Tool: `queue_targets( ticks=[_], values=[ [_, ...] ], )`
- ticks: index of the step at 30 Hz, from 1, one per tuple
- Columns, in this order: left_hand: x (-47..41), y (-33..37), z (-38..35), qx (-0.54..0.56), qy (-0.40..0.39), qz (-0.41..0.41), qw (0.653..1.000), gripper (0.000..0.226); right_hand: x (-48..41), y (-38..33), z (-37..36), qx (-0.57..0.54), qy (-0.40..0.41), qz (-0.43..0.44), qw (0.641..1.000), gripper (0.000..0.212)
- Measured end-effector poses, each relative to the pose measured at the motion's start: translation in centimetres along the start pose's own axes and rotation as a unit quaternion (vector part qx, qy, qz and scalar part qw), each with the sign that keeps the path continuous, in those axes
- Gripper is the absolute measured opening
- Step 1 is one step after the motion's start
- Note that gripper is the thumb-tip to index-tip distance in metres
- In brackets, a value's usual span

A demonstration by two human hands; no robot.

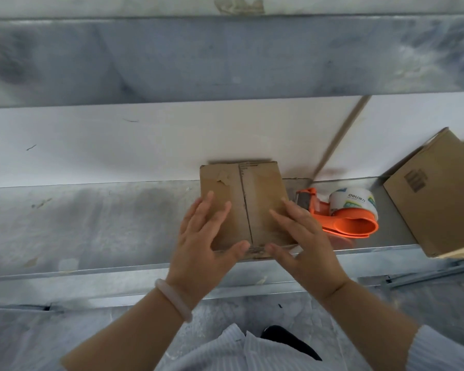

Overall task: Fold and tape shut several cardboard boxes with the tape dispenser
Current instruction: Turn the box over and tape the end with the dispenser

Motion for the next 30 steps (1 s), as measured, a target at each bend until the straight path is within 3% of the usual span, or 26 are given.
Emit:
queue_targets(
  ticks=[3,7,10,15,19,27,30],
  values=[
    [0.2,0.7,-1.5,0.055,-0.028,0.087,0.994,0.092,0.0,-2.0,-1.7,-0.11,-0.009,-0.186,0.976,0.07],
    [0.0,0.6,-1.6,0.117,-0.02,0.118,0.986,0.077,0.0,-1.9,-2.0,-0.15,-0.011,-0.211,0.966,0.07],
    [-0.3,0.8,-1.6,0.16,0.021,0.161,0.974,0.069,-0.1,-2.2,-1.7,-0.24,-0.011,-0.266,0.934,0.068],
    [-0.1,0.5,-1.6,0.175,0.006,0.154,0.972,0.055,-0.1,-2.4,-1.6,-0.224,-0.021,-0.255,0.94,0.058],
    [0.0,0.2,-1.2,0.294,0.005,0.2,0.935,0.06,-0.1,-2.4,-0.9,-0.285,-0.022,-0.287,0.915,0.06],
    [0.6,0.7,0.0,0.356,0.008,0.25,0.9,0.061,-0.4,-1.6,0.6,-0.327,-0.018,-0.322,0.888,0.052],
    [0.7,-0.1,1.8,0.337,0.061,0.253,0.905,0.071,-0.4,-1.0,1.8,-0.33,-0.043,-0.304,0.893,0.05]
  ],
)
Point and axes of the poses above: each hand's wrist, its own x-axis away from the middle knuckle, its own z-axis out of the back of the hand, y = z × x, the point moved 1 cm from there along -x, towards the middle knuckle, and after that the axes turned 6 degrees about x, right-handed, at the moved point
